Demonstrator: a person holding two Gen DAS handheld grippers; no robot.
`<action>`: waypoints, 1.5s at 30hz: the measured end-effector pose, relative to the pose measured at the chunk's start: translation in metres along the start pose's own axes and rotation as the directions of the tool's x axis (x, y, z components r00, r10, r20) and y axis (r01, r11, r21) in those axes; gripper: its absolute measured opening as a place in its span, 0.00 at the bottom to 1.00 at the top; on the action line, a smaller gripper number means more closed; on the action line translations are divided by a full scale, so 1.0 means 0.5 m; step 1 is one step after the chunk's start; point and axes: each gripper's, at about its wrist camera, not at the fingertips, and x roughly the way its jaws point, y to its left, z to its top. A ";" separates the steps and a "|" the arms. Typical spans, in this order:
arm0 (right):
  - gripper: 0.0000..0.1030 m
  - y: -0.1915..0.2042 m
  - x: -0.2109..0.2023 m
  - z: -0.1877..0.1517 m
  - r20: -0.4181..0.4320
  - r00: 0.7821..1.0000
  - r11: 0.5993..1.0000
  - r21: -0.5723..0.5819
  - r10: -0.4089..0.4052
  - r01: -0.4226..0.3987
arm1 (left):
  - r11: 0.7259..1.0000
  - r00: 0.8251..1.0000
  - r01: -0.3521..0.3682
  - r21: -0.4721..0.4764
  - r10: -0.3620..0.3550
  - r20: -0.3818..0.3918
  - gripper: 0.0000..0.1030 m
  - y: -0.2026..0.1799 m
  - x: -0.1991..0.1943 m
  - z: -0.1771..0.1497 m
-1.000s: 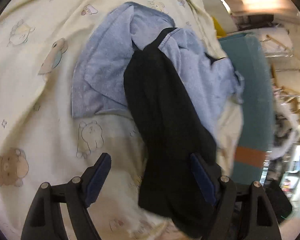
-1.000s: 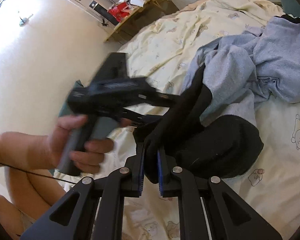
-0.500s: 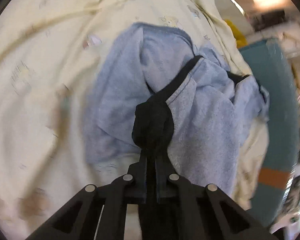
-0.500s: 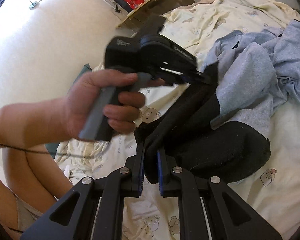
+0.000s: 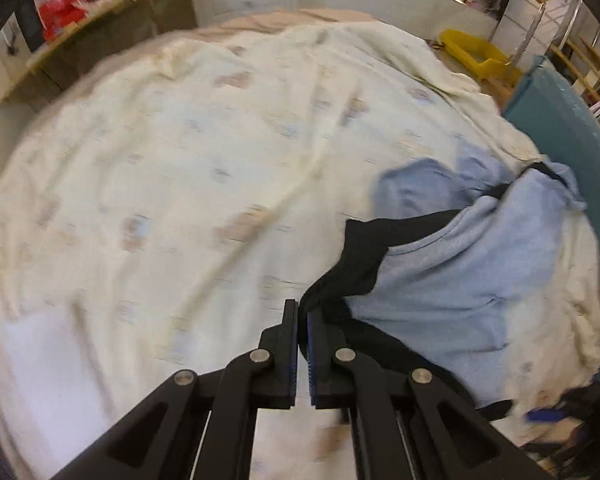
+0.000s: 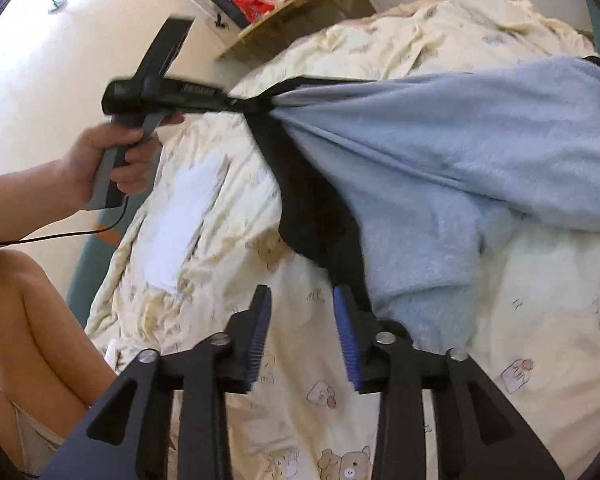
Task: Fold clothes
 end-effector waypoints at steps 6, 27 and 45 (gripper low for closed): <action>0.46 -0.041 -0.008 0.009 0.020 0.999 0.996 0.079 -0.045 0.044 | 0.985 0.984 -0.155 -0.082 0.161 0.074 0.00 0.107 -0.038 0.012; 0.46 -0.097 -0.018 0.001 0.066 0.995 0.968 0.245 -0.075 0.057 | 0.971 0.966 0.232 0.065 -0.222 -0.135 0.93 -0.065 0.169 -0.110; 0.46 -0.120 -0.036 -0.012 0.097 0.992 0.955 0.293 -0.074 0.043 | 0.990 0.992 0.125 0.067 -0.126 0.004 0.03 -0.146 0.172 -0.074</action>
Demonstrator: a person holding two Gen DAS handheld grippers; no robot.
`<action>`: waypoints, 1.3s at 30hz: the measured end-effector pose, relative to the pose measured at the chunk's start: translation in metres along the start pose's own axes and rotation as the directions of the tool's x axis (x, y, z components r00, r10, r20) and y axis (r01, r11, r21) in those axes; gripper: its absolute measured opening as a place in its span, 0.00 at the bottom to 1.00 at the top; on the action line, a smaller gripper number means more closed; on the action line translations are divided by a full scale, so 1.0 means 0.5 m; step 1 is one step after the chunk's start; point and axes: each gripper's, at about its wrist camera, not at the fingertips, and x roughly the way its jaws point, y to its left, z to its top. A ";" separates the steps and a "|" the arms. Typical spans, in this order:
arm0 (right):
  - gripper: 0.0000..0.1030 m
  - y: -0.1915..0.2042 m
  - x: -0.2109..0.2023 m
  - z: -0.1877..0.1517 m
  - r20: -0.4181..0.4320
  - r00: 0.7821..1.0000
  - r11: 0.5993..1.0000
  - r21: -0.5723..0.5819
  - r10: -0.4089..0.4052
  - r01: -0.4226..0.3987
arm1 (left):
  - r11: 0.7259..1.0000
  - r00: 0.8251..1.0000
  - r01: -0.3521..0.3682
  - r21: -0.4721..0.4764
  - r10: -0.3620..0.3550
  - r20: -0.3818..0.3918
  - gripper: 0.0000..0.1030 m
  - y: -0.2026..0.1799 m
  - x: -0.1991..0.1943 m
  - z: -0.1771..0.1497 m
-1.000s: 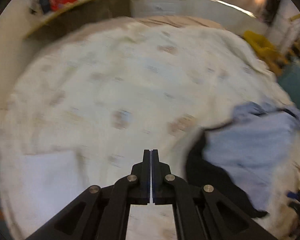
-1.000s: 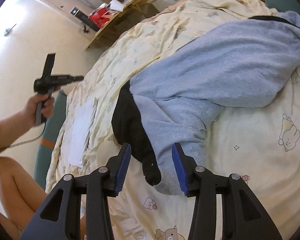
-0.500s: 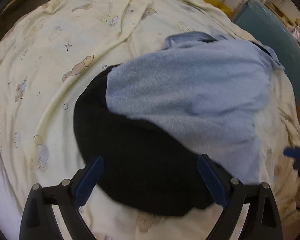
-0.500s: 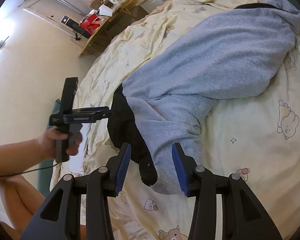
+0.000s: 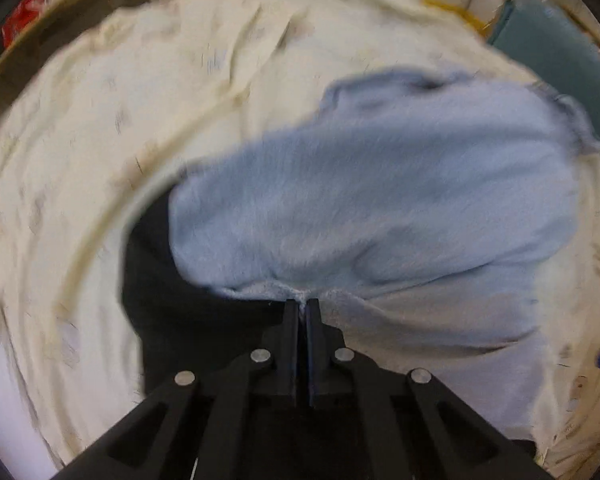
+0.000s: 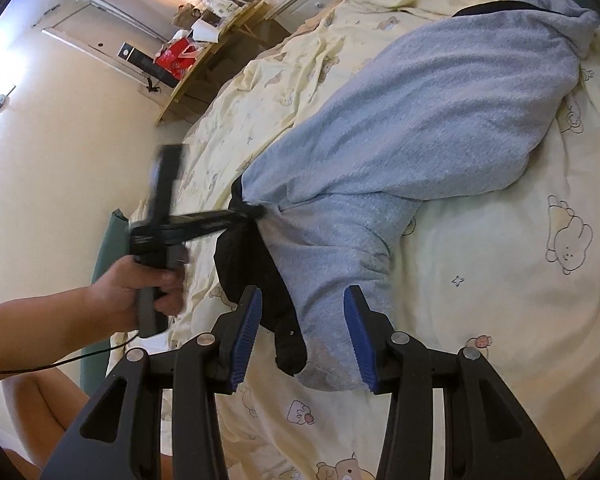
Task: Fold clothes
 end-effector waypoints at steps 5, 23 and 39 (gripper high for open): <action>0.47 -0.013 0.001 -0.003 0.012 1.000 0.999 0.041 0.014 -0.014 | 0.997 0.992 0.073 0.032 -0.076 0.103 0.02 0.052 -0.114 0.030; 0.49 -0.011 -0.010 -0.005 0.021 1.000 0.999 0.039 0.019 -0.020 | 0.896 0.804 -0.366 -0.250 0.440 0.400 0.02 0.341 -0.492 0.135; 0.49 0.026 0.033 0.014 -0.110 0.993 0.995 -0.098 -0.042 0.031 | 0.872 0.991 0.006 0.490 0.059 -0.118 0.03 0.175 -0.298 -0.241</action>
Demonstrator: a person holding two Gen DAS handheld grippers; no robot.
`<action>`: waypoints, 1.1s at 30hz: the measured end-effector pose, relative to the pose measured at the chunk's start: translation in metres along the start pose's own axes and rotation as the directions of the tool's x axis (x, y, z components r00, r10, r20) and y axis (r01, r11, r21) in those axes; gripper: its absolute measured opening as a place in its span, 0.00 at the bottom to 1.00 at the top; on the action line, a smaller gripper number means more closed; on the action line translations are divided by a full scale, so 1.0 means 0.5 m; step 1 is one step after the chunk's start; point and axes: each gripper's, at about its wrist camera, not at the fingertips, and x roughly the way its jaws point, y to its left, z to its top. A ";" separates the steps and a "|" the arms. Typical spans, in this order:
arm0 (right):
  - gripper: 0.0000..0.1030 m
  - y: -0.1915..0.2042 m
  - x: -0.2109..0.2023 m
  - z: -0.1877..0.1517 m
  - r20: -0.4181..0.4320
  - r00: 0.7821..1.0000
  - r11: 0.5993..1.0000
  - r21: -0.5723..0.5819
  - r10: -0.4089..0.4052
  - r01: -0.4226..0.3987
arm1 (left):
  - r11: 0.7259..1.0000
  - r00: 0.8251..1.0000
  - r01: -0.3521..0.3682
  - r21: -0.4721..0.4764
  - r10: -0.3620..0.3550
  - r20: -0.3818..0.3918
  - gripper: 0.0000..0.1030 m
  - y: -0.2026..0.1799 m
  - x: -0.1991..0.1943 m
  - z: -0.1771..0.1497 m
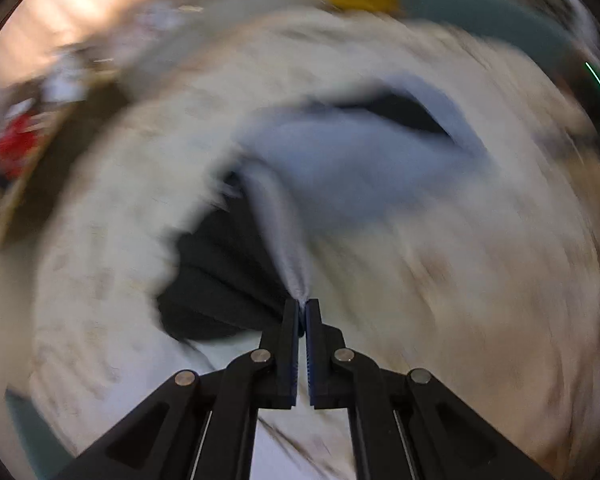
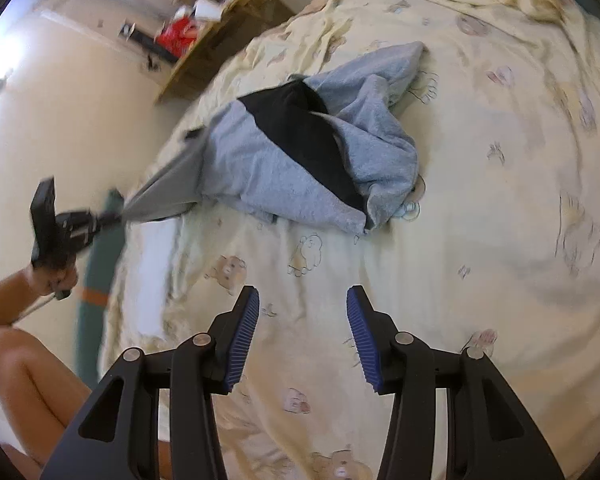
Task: Fold clothes
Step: 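Grasp the black garment with the right gripper and lift it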
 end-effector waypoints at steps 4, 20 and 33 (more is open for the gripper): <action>0.50 0.057 0.018 0.081 -0.051 0.994 0.976 -0.204 -0.093 0.081 | 0.970 0.967 0.214 0.114 -0.194 -0.168 0.03 -0.100 0.047 -0.126; 0.81 0.137 0.320 0.341 -0.152 0.935 0.834 -0.514 -0.319 0.201 | 0.969 0.974 0.188 -0.161 -0.205 -0.098 0.02 -0.097 0.060 -0.241; 0.05 0.278 0.174 0.073 -0.391 0.920 0.702 -0.662 -0.022 -0.264 | 0.778 0.951 0.308 -0.547 -0.248 0.182 0.48 0.032 0.074 -0.192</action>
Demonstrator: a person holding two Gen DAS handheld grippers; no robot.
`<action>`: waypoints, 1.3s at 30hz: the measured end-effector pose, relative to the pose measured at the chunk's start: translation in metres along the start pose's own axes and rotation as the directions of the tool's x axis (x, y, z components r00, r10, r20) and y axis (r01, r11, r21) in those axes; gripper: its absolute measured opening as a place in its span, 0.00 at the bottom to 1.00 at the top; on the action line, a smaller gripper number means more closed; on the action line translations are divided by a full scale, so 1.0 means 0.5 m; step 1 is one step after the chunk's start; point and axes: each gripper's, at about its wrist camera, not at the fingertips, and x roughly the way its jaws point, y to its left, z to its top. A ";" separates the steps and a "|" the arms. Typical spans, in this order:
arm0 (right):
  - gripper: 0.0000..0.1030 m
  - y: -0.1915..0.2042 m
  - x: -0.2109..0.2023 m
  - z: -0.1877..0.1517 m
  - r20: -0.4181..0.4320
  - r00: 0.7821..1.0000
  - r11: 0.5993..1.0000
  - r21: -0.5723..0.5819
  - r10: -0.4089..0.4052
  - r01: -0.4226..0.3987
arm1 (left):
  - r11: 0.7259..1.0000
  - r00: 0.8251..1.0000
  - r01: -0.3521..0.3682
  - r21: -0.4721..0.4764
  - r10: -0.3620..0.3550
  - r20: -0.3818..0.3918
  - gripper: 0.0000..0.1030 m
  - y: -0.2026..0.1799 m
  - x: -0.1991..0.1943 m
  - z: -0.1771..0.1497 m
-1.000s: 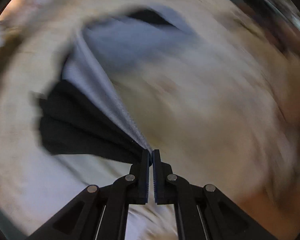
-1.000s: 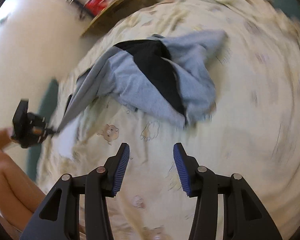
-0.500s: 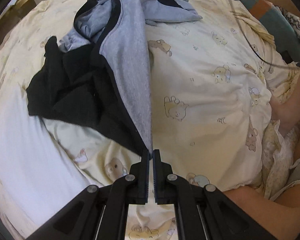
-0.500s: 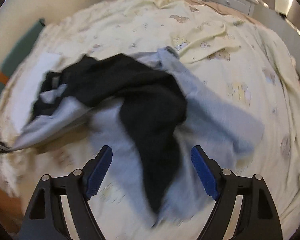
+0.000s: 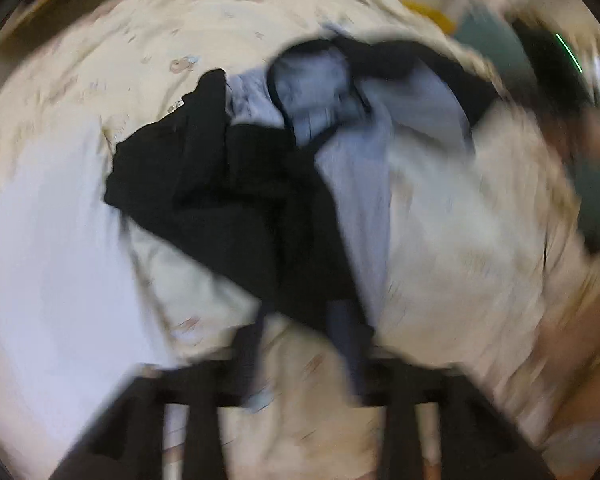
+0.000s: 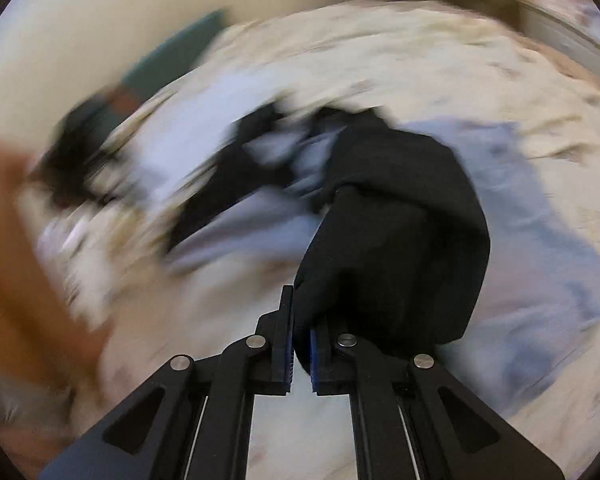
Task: Fold clothes
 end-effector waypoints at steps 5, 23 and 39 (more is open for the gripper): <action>0.05 0.168 0.038 -0.109 -0.215 0.949 0.965 -0.073 0.232 -0.252 | 0.889 0.903 0.418 -0.187 -0.429 -0.017 0.71 -0.037 0.097 0.063; 0.05 0.184 0.110 -0.099 -0.224 0.929 0.952 -0.021 0.293 -0.306 | 0.754 0.835 0.512 -0.411 -0.549 0.033 0.74 -0.054 0.290 0.044; 0.29 0.129 0.057 -0.086 -0.260 0.945 0.980 0.041 0.196 -0.192 | 0.937 0.938 0.344 -0.068 -0.340 0.066 0.15 -0.091 0.159 0.033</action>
